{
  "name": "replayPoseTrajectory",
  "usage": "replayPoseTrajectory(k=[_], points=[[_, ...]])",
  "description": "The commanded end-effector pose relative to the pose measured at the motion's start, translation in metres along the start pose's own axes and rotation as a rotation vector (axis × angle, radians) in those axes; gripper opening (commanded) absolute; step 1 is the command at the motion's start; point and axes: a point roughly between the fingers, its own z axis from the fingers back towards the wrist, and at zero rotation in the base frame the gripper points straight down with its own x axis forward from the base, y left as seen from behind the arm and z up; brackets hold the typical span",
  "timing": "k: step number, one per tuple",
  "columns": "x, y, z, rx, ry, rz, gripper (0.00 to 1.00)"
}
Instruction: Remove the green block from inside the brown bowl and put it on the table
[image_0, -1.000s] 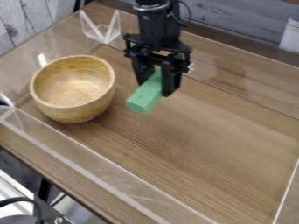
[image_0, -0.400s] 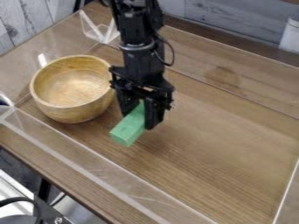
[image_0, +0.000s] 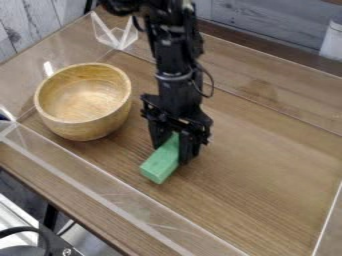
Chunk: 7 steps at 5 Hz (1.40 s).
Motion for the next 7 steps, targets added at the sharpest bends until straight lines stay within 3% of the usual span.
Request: replayPoseTrajectory(k=[1,5,6,7], points=[[0.010,0.002,0.004,0.016,-0.041,0.000,0.00],[0.012,0.008,0.011,0.012,-0.062,0.003,0.00],[0.012,0.005,0.018,0.005,-0.070,0.009,1.00],[0.013,0.002,0.031,0.006,-0.098,0.011,1.00]])
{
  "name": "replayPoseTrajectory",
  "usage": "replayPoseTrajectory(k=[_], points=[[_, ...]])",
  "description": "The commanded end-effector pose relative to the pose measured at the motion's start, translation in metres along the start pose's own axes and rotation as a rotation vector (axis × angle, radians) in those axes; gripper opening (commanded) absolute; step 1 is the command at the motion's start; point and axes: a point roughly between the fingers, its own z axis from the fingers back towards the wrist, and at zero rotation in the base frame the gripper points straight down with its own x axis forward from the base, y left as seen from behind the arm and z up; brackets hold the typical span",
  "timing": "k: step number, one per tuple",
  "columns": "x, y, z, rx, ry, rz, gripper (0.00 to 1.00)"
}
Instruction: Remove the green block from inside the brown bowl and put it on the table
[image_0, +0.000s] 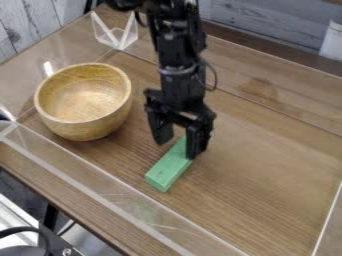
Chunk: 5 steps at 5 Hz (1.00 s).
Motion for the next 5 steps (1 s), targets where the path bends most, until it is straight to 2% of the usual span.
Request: replayPoseTrajectory(k=[1,2,4,5], points=[[0.012,-0.008,0.043,0.019,-0.118,-0.013,1.00],[0.015,-0.020,0.058,0.025,-0.146,-0.031,1.00],[-0.003,-0.008,0.031,0.052,-0.118,-0.046,1.00],[-0.006,-0.006,0.026,0.058,-0.121,-0.036,1.00]])
